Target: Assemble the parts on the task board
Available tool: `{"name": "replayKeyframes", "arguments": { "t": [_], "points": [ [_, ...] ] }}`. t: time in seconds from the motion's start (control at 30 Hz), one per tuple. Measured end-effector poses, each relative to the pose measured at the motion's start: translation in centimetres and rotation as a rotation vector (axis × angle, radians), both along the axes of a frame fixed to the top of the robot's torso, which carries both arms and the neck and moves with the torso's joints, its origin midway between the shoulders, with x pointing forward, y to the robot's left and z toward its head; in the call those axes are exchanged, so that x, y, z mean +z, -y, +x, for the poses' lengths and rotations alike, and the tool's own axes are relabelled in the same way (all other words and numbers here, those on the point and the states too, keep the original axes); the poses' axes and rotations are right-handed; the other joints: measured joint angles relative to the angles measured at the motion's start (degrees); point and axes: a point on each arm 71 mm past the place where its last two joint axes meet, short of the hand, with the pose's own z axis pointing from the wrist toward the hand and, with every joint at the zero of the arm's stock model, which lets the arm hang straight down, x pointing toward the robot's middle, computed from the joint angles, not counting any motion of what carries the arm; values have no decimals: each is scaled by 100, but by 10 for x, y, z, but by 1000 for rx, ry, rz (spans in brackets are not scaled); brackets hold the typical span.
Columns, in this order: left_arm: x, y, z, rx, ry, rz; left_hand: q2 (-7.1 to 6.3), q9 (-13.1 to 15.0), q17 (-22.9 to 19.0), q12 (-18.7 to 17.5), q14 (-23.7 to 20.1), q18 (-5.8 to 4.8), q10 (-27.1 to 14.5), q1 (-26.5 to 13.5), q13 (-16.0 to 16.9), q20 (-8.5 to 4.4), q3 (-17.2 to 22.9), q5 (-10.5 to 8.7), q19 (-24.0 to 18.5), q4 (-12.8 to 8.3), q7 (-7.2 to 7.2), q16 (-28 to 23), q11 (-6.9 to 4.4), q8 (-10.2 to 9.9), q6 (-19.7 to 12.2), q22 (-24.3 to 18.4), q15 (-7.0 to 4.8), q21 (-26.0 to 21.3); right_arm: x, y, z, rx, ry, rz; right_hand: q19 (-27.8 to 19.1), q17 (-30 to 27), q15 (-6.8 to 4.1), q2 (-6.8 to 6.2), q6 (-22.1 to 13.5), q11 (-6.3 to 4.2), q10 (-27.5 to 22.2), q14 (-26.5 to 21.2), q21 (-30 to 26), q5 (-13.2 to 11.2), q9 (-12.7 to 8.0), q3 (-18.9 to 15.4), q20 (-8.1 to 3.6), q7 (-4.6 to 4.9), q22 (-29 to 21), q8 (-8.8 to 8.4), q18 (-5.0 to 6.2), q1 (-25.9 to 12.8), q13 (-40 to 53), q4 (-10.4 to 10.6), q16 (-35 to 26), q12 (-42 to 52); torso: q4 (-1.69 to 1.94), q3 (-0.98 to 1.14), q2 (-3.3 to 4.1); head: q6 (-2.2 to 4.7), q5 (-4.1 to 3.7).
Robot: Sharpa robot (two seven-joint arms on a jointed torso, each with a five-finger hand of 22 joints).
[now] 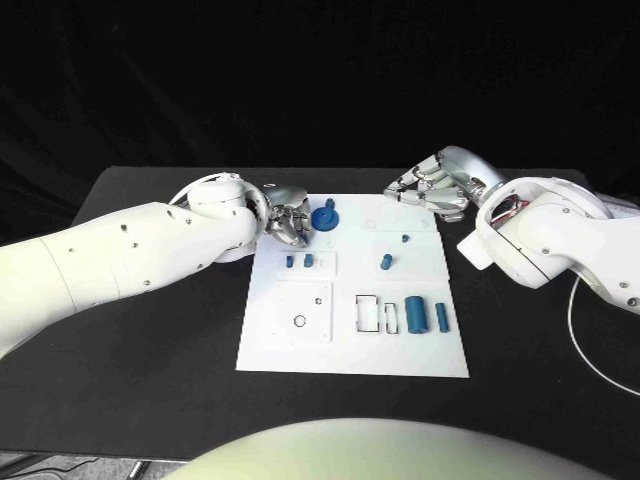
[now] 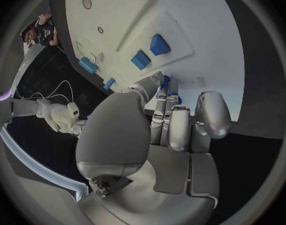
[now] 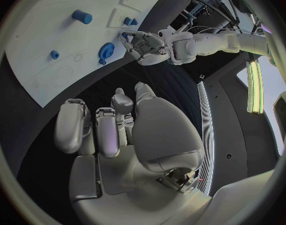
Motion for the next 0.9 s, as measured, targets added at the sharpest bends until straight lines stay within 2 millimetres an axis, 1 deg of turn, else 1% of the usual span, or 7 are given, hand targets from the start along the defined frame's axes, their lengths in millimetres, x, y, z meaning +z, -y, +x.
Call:
{"name": "replayKeyframes", "arguments": {
  "t": [0.1,0.17,0.37,0.43,0.67,0.77,0.9],
  "points": [
    [0,0,0,0,-1,2,-24,-1,-18,-23,0,0,18,-24,4,0,0,0,0,0,0,0,17,0,0,0,0,0,0,0,0,0,0,0,0,0,0,0,0,0,0,0,0,0,0,0,0,0,0,0,0,0,0,0,0,0,0,0,0,1,-2],
    [0,0,0,2,-2,3,-41,-3,-35,-86,0,0,16,-40,3,0,0,1,0,0,1,0,19,-52,-2,0,0,0,0,0,0,0,0,0,0,0,0,0,0,0,0,0,0,0,0,0,0,0,0,0,0,0,0,0,0,0,0,0,0,1,-3],
    [-2,-3,1,11,-4,10,-87,-41,-81,-281,0,-1,-190,-128,-52,0,18,1,0,-18,123,0,141,-222,-190,3,0,-41,0,0,0,0,0,0,0,-1,0,0,0,0,0,0,0,0,0,0,0,0,0,0,0,0,0,0,0,0,2,0,0,-3,-3],
    [-2,-3,1,12,-5,10,-117,-48,-99,-337,5,-1,-252,-158,-70,0,34,1,0,-33,156,0,179,-271,-266,4,57,-138,0,0,0,0,0,0,0,-1,0,0,0,0,0,0,0,0,0,0,0,0,0,0,0,0,0,0,0,0,2,0,0,-3,-1],
    [-2,-4,1,16,-5,10,-238,-62,-221,-495,11,0,-415,-323,-114,84,15,1,-1,-15,282,0,303,-450,-547,4,134,-477,0,1,0,-2,1,-2,0,-1,0,0,0,1,-1,0,-22,0,0,0,0,0,-22,0,0,0,-13,0,0,0,2,-2,-2,-9,10],
    [-2,-4,1,17,-4,9,-266,-62,-248,-530,-1,0,-447,-351,-114,84,-31,2,-1,-6,305,-23,295,-450,-600,4,145,-517,0,1,1,-3,2,-6,0,-2,0,0,0,21,-21,0,-22,0,0,0,0,0,-30,0,0,0,-19,0,0,0,0,-2,-3,-10,14],
    [-2,-5,1,20,-2,8,-290,-62,-274,-541,-9,0,-475,-375,-120,104,-65,2,-21,-16,305,-23,323,-450,-617,4,154,-566,0,2,1,-5,4,-9,0,-2,0,0,0,21,-21,0,-22,0,0,0,0,0,-30,0,0,0,-19,0,0,0,0,-2,-3,-4,14]
  ]
}}
